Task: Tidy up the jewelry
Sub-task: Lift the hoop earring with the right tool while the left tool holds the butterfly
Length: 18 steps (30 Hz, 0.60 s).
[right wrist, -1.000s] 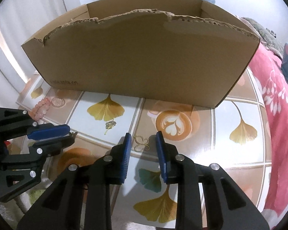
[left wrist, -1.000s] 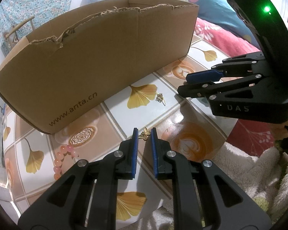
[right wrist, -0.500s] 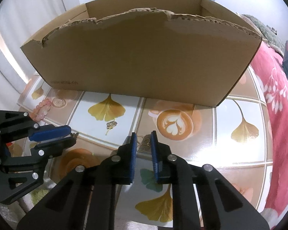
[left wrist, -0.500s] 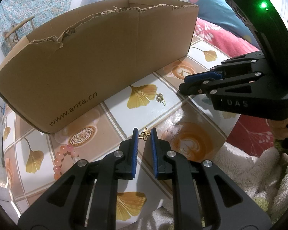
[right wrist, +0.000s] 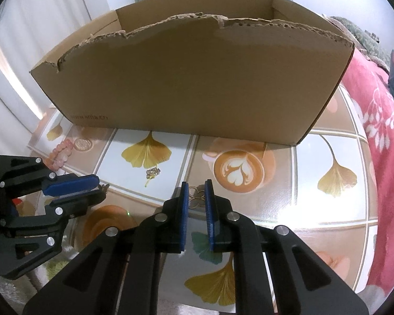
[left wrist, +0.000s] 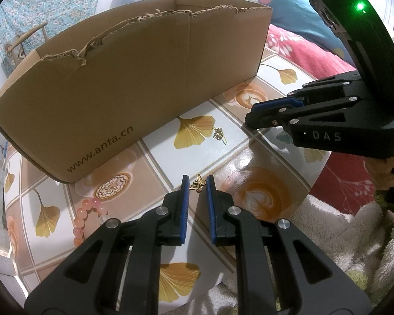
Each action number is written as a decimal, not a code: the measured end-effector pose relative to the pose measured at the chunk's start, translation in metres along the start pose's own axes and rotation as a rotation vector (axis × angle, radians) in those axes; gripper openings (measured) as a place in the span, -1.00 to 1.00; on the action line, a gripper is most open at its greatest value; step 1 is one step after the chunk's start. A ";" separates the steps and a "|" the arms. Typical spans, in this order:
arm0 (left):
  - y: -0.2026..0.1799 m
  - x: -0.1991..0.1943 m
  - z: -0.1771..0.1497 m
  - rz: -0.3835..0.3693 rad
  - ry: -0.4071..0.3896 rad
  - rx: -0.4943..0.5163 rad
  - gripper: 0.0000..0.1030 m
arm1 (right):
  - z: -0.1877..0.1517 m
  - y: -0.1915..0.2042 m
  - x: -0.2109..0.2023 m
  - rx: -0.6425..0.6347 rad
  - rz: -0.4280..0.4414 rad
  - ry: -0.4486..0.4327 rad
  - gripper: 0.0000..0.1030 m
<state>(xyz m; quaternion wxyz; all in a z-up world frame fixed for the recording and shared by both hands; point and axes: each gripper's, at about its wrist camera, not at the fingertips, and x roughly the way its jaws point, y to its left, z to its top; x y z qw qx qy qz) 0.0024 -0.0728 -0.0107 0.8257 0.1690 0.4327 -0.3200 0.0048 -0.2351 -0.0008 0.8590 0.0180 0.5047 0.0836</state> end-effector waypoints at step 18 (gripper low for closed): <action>0.000 0.000 0.000 0.002 0.000 0.003 -0.76 | -0.009 -0.015 -0.011 0.004 0.003 0.017 -0.56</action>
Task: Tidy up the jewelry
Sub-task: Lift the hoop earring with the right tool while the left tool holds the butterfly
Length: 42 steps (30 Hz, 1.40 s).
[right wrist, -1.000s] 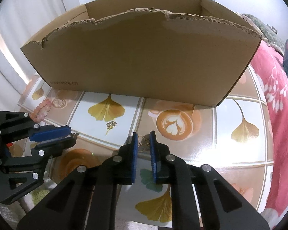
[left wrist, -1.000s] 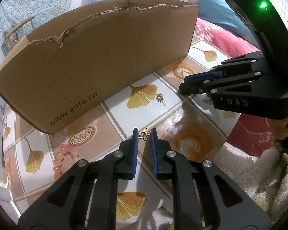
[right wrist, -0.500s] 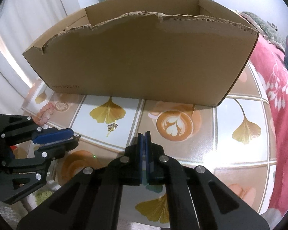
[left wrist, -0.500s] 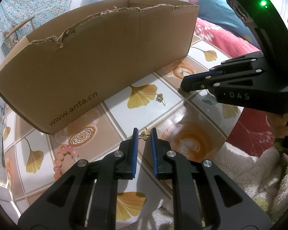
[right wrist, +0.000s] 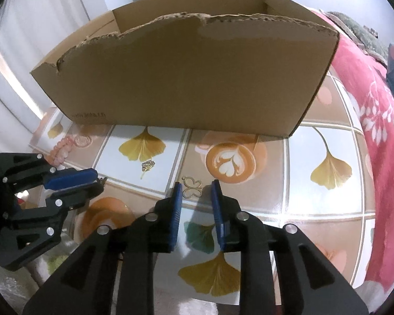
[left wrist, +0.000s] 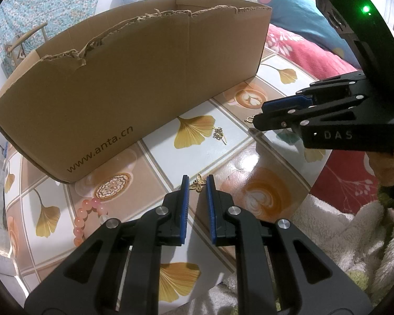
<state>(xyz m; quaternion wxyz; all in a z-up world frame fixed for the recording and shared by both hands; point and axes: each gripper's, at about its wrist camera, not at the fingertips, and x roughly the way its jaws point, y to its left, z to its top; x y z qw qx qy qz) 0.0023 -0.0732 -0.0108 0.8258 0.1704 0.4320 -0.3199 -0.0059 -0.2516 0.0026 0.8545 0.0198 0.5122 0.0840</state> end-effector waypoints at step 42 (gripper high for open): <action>0.000 0.000 -0.001 0.000 -0.001 -0.003 -0.76 | 0.017 0.008 0.010 0.029 0.036 0.046 -0.74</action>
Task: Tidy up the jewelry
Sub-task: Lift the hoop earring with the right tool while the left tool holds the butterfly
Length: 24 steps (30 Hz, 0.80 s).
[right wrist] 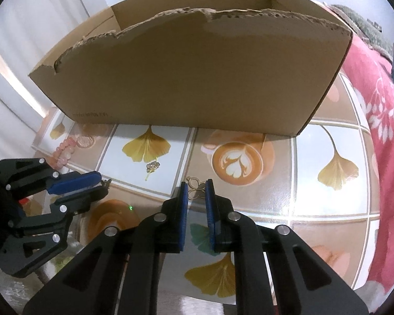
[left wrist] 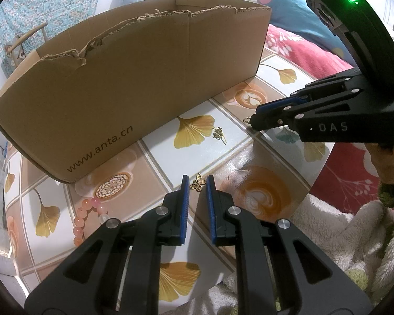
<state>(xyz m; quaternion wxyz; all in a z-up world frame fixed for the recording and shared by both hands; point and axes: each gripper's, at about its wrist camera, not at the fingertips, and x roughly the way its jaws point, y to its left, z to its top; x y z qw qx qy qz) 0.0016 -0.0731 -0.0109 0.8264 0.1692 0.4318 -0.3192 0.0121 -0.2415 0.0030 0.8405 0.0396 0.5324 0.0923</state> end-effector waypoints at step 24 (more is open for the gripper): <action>0.001 -0.002 -0.002 -0.004 0.000 -0.008 -0.76 | -0.001 -0.045 -0.020 0.141 0.156 -0.017 -0.74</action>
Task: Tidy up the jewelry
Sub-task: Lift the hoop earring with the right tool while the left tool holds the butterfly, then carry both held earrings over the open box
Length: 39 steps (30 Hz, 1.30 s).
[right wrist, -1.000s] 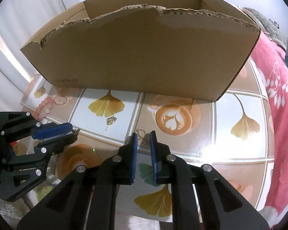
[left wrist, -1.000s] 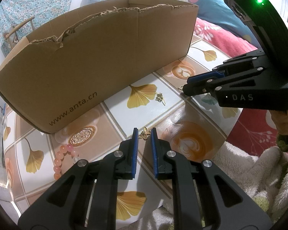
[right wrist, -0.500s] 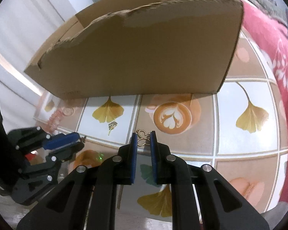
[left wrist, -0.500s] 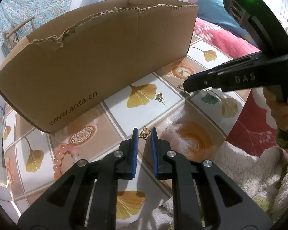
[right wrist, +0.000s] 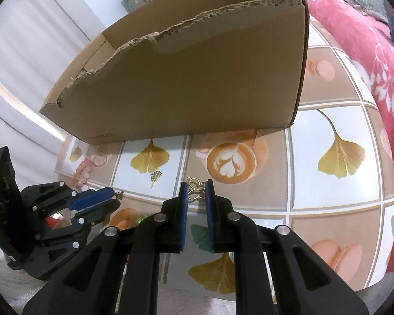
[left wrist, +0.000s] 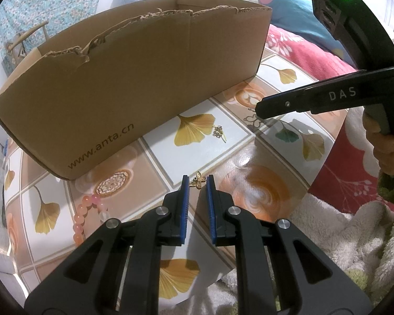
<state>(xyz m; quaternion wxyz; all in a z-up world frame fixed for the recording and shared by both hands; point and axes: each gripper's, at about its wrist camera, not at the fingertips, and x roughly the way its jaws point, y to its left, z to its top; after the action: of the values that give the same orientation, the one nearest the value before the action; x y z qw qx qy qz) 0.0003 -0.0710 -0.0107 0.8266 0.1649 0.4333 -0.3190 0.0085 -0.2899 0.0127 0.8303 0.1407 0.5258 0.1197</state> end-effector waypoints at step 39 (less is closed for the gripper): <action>-0.003 0.006 0.006 -0.004 0.019 0.048 -0.88 | 0.001 0.004 -0.009 -0.006 0.032 -0.051 -0.74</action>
<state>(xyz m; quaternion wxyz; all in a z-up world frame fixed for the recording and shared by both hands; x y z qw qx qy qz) 0.0046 -0.0791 -0.0122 0.8177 0.1868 0.4335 -0.3294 0.0049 -0.2894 0.0223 0.8420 0.1496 0.5016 0.1307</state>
